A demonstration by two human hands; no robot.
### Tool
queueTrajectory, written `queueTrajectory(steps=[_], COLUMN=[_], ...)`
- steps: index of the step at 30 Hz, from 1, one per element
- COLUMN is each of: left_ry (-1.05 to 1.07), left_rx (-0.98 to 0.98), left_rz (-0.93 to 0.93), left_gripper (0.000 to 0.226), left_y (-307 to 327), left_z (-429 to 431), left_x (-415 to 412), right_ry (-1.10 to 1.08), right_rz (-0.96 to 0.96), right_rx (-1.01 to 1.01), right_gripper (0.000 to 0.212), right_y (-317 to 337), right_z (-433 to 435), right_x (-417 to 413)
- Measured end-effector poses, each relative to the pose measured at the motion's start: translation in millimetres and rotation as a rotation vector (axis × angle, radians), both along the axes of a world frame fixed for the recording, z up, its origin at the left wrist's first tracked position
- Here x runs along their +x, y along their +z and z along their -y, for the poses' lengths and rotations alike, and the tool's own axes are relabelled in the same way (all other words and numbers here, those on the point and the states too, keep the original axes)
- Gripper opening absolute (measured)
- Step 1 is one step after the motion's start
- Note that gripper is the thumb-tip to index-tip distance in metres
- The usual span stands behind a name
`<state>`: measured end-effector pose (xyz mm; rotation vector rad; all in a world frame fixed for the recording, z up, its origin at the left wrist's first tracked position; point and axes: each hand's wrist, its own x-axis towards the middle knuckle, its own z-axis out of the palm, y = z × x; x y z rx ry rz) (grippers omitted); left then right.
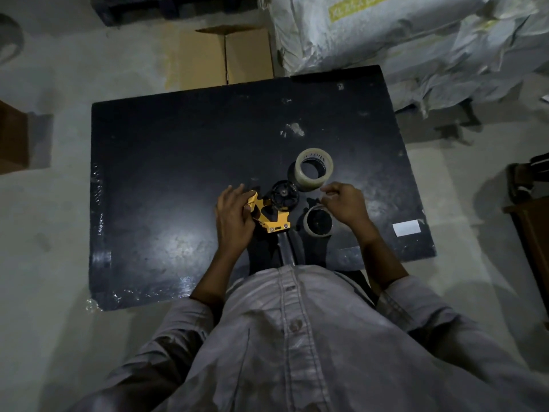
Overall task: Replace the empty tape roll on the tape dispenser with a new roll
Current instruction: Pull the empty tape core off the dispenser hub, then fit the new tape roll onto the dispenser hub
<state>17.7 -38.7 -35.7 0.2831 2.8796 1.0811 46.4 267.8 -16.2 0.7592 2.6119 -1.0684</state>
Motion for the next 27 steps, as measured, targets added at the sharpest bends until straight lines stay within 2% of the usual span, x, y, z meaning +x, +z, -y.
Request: queueTrajectory(steps=[3,6,11,18,20,23,27], left_ry=[-0.056,-0.146,-0.183,-0.199,-0.207,-0.195,-0.145], left_rx=[-0.037,-0.081,-0.096,-0.142,-0.145,-0.143,-0.120], left_rz=[-0.062,-0.145,-0.187,-0.183,-0.194,-0.200,-0.183], left_gripper=[0.048,0.042,0.037,0.037,0.037,0.037,0.039], left_y=[-1,-4,-6,-7,-3,0,2], left_z=[-3,-13,-25,-23,-24,-24,-22], left_x=[-2,-3,-6,-8,-9,-11,-16], right_ry=[-0.040,-0.030,-0.078,-0.227,-0.219,-0.229,-0.247], right_rz=[-0.118,-0.172,-0.126,0.036,0.078,0.067,-0.044], right_rx=[0.023,0.077,0.197,0.255,0.279,0.286,0.220], right_gripper=[0.027,0.036,0.070,0.137,0.147,0.147,0.127], right_y=[11,12,8,-2,-9,-17,-18], right_z=[13,24,37,47,51,52,46], right_x=[-12,-26,-45,-82,-88,-92,-89])
